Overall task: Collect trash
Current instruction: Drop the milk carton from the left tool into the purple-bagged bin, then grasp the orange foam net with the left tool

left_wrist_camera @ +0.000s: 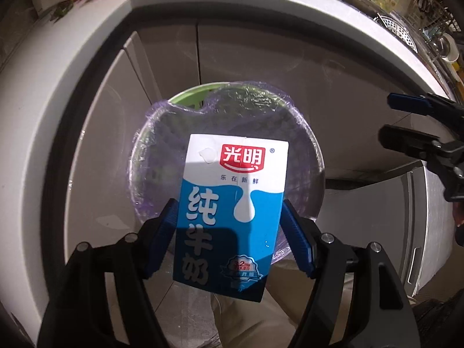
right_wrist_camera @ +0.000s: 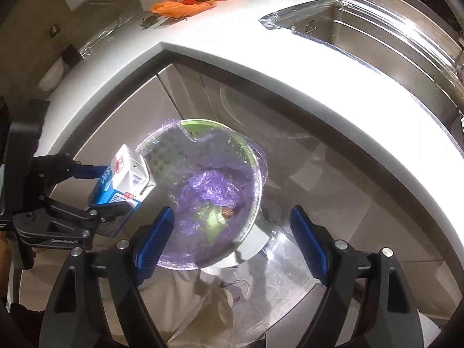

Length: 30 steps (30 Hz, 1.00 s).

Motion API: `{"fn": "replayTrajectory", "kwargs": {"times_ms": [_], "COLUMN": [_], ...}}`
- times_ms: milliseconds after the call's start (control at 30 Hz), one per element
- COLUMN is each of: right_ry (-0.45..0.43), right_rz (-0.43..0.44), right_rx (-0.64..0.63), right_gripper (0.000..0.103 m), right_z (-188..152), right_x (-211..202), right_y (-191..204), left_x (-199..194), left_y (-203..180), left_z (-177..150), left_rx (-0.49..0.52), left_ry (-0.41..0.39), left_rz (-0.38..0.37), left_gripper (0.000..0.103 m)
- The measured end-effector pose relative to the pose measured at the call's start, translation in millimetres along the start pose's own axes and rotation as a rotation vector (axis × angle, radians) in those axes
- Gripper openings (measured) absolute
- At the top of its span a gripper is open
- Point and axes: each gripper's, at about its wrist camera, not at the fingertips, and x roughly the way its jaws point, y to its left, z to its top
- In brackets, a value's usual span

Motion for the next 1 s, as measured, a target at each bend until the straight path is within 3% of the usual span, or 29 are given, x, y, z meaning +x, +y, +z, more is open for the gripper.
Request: {"fn": "replayTrajectory", "kwargs": {"times_ms": [67,133,333,500,600,767,1000], "right_ry": [0.006,0.01,0.01,-0.029,-0.073,-0.172,-0.296], "right_rz": [-0.009,-0.014,-0.022,-0.01,0.005,0.003,-0.024], "right_rx": [0.001,-0.001,-0.015,-0.024,-0.041,-0.089,-0.102], "right_gripper": [0.082,0.082,0.082,0.082,0.082,0.092,0.096], "right_z": [-6,-11,-20,-13,1,38,100], "right_x": [-2,-4,-8,-22,-37,-64,-82], "right_y": [-2,-4,-1,5,13,32,49], "left_x": [11,17,7,-24,-51,-98,-127], "left_y": [-1,-2,-4,-9,-6,15,64], "left_z": [2,3,12,20,30,55,107], "left_rx": [-0.021,-0.038,-0.057,-0.028,-0.024,-0.042,-0.032], "left_ry": [0.015,0.014,-0.021,-0.076,-0.127,-0.227,-0.307], "left_rz": [-0.018,-0.012,0.009,0.063,0.097,0.142,0.185], "left_gripper": [0.08,0.085,0.089,0.089,0.089,0.095,0.095]}}
